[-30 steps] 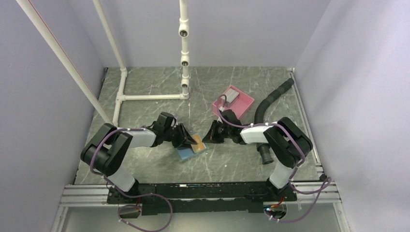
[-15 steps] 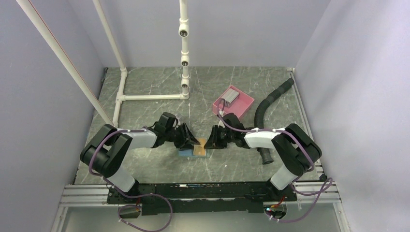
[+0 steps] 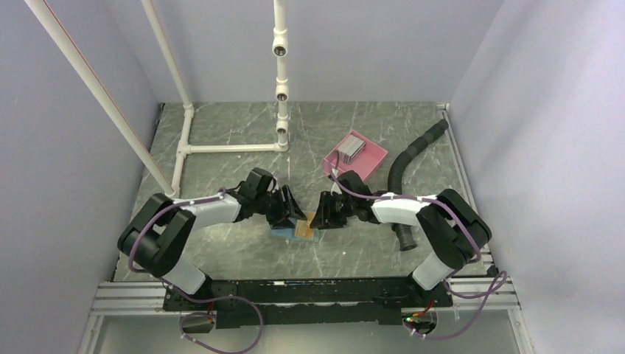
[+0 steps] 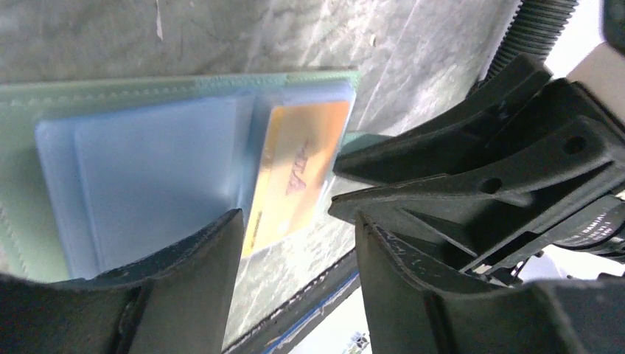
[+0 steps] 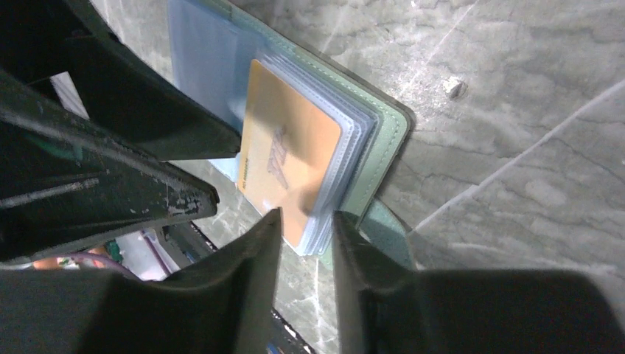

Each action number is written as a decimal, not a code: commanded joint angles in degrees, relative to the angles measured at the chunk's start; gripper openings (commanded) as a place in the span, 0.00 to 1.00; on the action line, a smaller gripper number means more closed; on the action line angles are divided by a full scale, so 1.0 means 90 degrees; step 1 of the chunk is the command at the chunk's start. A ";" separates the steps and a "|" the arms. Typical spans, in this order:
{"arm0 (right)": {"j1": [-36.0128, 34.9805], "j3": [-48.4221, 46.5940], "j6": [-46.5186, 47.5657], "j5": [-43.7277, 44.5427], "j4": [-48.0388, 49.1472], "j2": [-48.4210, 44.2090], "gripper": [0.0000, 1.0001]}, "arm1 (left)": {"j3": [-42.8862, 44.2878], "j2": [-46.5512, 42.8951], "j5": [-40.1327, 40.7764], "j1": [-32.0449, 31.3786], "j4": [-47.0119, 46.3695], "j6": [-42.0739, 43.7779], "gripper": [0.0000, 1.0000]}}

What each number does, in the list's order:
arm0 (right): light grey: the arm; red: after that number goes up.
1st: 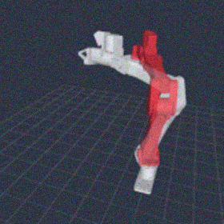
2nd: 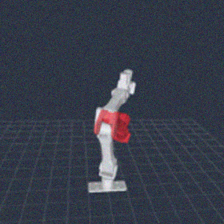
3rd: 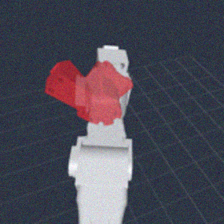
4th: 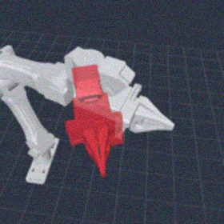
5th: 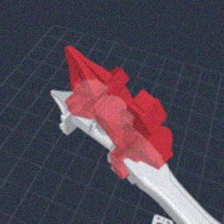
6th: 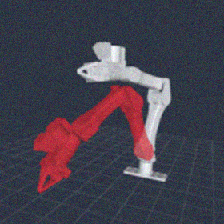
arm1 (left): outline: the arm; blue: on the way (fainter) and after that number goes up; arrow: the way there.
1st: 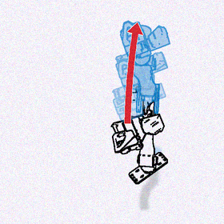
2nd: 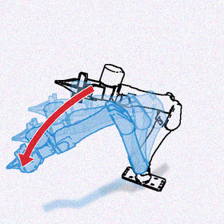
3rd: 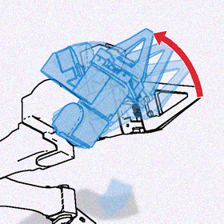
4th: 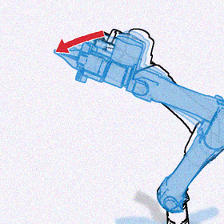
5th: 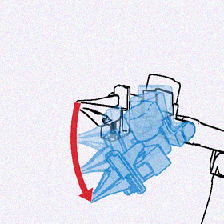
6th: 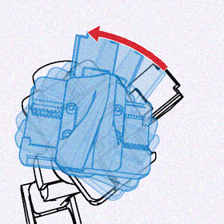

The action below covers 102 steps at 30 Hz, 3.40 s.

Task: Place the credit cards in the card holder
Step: Insert the credit card into the card holder, then pick up the credit card from the storage box.

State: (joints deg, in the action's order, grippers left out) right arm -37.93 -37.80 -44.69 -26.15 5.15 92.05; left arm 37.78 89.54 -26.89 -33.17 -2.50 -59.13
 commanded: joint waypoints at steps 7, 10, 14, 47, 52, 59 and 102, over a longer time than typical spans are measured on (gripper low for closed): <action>0.0243 -0.1863 0.1393 0.1711 -0.2873 -0.1434 0.74 | 0.0929 -0.1272 -0.0106 0.0262 0.2231 0.1770 0.65; 0.0917 -0.2176 0.1001 0.2243 -0.2828 -0.1340 0.85 | 0.0964 -0.1477 -0.0241 0.0421 0.2327 0.1966 0.74; 0.1728 -0.2433 0.0571 0.2421 -0.2163 -0.0909 0.92 | 0.0950 -0.1696 -0.0449 0.0728 0.2438 0.2240 0.80; 0.2867 -0.3527 -0.0128 0.1590 0.0263 0.1746 0.68 | 0.0423 -0.2214 -0.0726 0.0795 0.2146 0.2182 0.81; 0.2867 -0.3673 -0.0155 0.1564 0.0163 0.1880 0.58 | 0.0375 -0.2204 -0.0777 0.0795 0.2071 0.2141 0.81; 0.2866 -0.3663 -0.0165 0.1565 0.0122 0.1841 0.41 | 0.0352 -0.2282 -0.0740 0.0795 0.2132 0.2172 0.81; 0.0544 -0.0659 0.0067 -0.1162 0.0192 -0.1186 0.00 | -0.0280 -0.1162 -0.0056 0.1263 0.1639 0.2261 0.75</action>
State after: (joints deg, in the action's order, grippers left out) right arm -32.36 -53.84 -33.12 -21.67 -6.68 79.11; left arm 35.83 77.82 -28.12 -21.93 15.22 -39.68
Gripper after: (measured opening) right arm 0.007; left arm 0.771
